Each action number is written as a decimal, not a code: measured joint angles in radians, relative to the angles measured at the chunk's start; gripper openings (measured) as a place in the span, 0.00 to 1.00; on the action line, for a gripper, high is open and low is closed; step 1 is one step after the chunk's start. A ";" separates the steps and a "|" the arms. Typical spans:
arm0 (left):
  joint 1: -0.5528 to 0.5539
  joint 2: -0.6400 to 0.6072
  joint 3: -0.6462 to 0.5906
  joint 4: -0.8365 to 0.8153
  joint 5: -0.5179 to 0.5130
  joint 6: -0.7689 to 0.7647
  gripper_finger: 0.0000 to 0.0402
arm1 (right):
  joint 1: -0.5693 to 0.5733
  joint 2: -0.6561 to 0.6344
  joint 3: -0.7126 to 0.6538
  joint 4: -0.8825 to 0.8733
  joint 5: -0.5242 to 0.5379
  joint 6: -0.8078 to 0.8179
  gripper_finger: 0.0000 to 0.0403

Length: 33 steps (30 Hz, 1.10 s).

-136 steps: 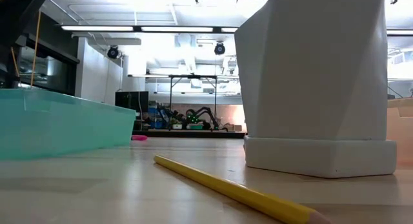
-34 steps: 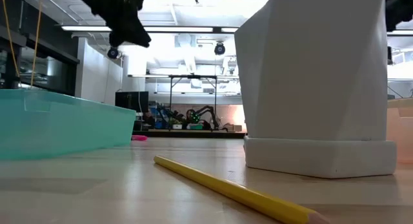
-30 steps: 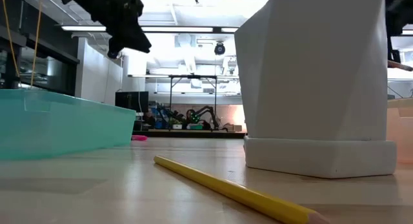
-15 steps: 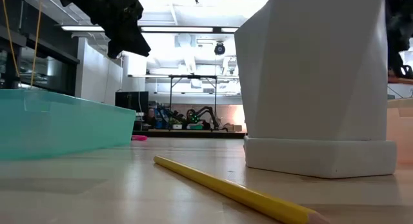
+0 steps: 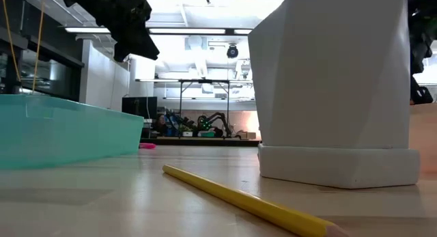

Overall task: Sort pens & pencils
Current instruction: Put the orange pencil into the orange bin, then put the blue pencil into the orange bin

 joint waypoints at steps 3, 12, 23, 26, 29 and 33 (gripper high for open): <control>0.000 0.000 0.000 0.000 0.000 0.000 0.24 | 0.018 0.028 0.000 0.007 0.032 0.002 0.00; 0.000 0.000 0.000 -0.009 0.000 0.009 0.24 | 0.040 0.126 0.000 0.080 0.040 -0.019 0.02; 0.000 0.000 0.000 -0.022 0.003 0.019 0.24 | 0.050 0.218 0.000 0.167 0.034 -0.003 0.32; 0.000 0.000 0.000 -0.044 -0.011 0.019 0.24 | 0.057 0.216 0.000 0.203 0.033 -0.010 0.35; 0.000 0.000 0.000 -0.056 -0.035 0.015 0.24 | 0.059 0.210 0.000 0.281 0.032 0.009 0.36; 0.000 0.000 0.000 -0.062 -0.058 0.007 0.24 | 0.059 0.210 0.000 0.399 0.033 0.033 0.35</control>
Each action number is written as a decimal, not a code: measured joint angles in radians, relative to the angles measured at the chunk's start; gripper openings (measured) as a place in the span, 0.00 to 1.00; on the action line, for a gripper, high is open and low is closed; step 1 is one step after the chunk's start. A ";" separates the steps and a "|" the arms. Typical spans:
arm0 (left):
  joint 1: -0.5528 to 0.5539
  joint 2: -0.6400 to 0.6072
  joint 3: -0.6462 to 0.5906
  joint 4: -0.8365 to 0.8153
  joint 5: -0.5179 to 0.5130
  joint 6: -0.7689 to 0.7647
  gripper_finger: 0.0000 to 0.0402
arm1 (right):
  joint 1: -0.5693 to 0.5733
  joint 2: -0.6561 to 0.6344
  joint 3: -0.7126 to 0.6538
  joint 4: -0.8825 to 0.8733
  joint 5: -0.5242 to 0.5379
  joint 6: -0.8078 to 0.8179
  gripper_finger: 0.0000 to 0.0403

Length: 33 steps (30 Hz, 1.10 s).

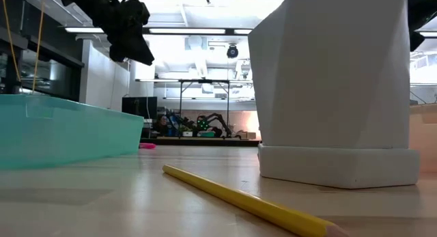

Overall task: Sort pens & pencils
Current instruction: Put the blue pencil into the orange bin

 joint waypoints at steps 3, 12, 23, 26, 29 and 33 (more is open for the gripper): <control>0.000 0.000 0.000 -0.005 -0.004 -0.005 0.24 | 0.000 0.000 0.000 0.090 0.000 0.018 0.34; 0.001 0.000 0.000 -0.128 -0.127 -0.018 0.24 | -0.023 0.000 0.099 0.146 0.019 -0.031 0.33; 0.165 0.000 0.000 -0.143 -0.036 0.128 0.24 | -0.089 0.000 0.256 0.144 0.032 -0.134 0.33; 0.243 0.000 0.000 -0.148 0.062 0.214 0.24 | -0.100 0.000 0.275 0.139 0.033 -0.151 0.33; 0.304 0.003 0.000 -0.167 0.118 0.288 0.24 | -0.109 0.000 0.278 0.137 0.033 -0.151 0.33; 0.363 0.035 0.000 -0.204 0.131 0.372 0.24 | -0.110 0.010 0.278 0.134 0.035 -0.151 0.33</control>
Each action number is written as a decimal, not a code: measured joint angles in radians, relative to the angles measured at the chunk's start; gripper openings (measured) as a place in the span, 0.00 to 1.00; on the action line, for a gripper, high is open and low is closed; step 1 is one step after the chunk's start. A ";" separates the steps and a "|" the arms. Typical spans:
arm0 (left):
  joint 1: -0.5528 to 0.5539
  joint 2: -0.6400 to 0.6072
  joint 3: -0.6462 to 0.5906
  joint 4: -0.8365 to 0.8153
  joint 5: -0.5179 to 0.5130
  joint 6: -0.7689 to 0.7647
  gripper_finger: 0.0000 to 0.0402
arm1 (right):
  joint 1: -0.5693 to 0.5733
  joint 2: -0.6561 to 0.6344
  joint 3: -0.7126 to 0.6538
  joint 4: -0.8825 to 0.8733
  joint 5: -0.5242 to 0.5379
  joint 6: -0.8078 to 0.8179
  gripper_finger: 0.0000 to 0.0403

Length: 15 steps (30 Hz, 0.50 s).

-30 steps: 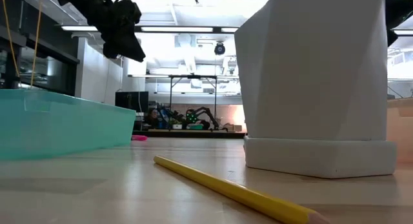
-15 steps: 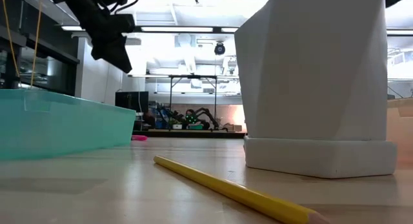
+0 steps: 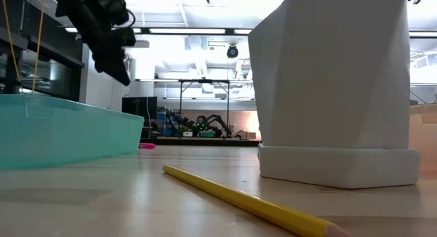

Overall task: Sort pens & pencils
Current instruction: Put the blue pencil into the orange bin

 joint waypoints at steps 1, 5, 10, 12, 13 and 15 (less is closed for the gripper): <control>0.009 0.015 0.000 -0.008 0.009 0.021 0.24 | 0.000 0.005 0.000 0.000 0.000 0.000 0.33; 0.017 0.101 0.029 -0.077 0.009 0.108 0.24 | 0.000 0.033 0.000 0.003 0.000 0.000 0.33; 0.017 0.191 0.097 -0.126 -0.026 0.206 0.24 | 0.001 0.065 0.000 0.030 -0.001 0.000 0.33; 0.017 0.220 0.110 -0.135 -0.030 0.242 0.24 | 0.001 0.074 0.000 0.039 -0.002 -0.006 0.33; 0.017 0.234 0.113 -0.136 -0.029 0.261 0.24 | 0.001 0.077 0.000 0.042 -0.002 -0.008 0.33; 0.016 0.258 0.113 -0.141 -0.026 0.308 0.24 | 0.001 0.080 0.000 0.042 -0.002 -0.011 0.33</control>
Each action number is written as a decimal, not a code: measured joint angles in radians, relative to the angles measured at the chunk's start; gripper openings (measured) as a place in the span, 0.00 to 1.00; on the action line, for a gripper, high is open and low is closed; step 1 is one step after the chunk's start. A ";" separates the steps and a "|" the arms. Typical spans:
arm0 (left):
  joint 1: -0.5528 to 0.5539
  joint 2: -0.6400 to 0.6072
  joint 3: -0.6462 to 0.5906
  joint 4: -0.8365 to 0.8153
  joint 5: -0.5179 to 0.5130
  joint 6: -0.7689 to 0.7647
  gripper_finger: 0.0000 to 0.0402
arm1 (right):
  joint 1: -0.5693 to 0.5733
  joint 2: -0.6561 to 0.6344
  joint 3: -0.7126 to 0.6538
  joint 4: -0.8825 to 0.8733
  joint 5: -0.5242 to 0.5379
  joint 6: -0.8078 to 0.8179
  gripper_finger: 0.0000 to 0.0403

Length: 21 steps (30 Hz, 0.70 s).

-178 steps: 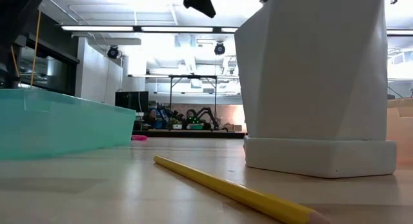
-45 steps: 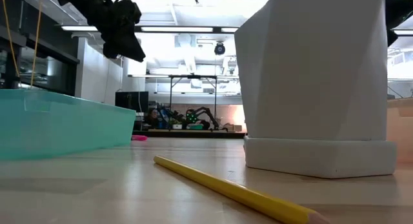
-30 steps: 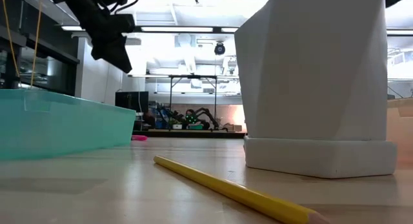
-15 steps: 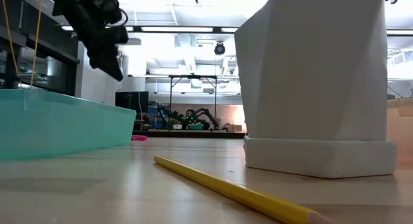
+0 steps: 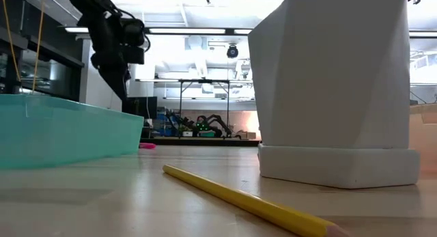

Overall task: Sort pens & pencils
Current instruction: Put the blue pencil into the orange bin

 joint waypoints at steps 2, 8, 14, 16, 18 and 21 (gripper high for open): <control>-0.010 0.025 0.001 0.003 0.000 0.038 0.24 | 0.000 0.003 0.000 0.000 0.000 -0.011 0.33; -0.053 0.117 0.002 0.003 -0.025 0.120 0.24 | -0.010 0.003 0.000 0.000 -0.002 -0.030 0.33; -0.089 0.194 0.002 0.008 -0.088 0.163 0.24 | -0.020 0.003 0.000 0.000 -0.003 -0.034 0.33; -0.085 0.204 0.002 0.017 -0.096 0.166 0.24 | -0.020 0.003 0.000 0.000 -0.005 -0.033 0.33; -0.084 0.215 0.002 0.021 -0.110 0.182 0.24 | -0.020 0.003 0.000 0.000 -0.005 -0.033 0.33; -0.085 0.216 0.005 0.030 -0.131 0.238 0.24 | -0.020 0.003 0.000 -0.001 -0.006 -0.033 0.33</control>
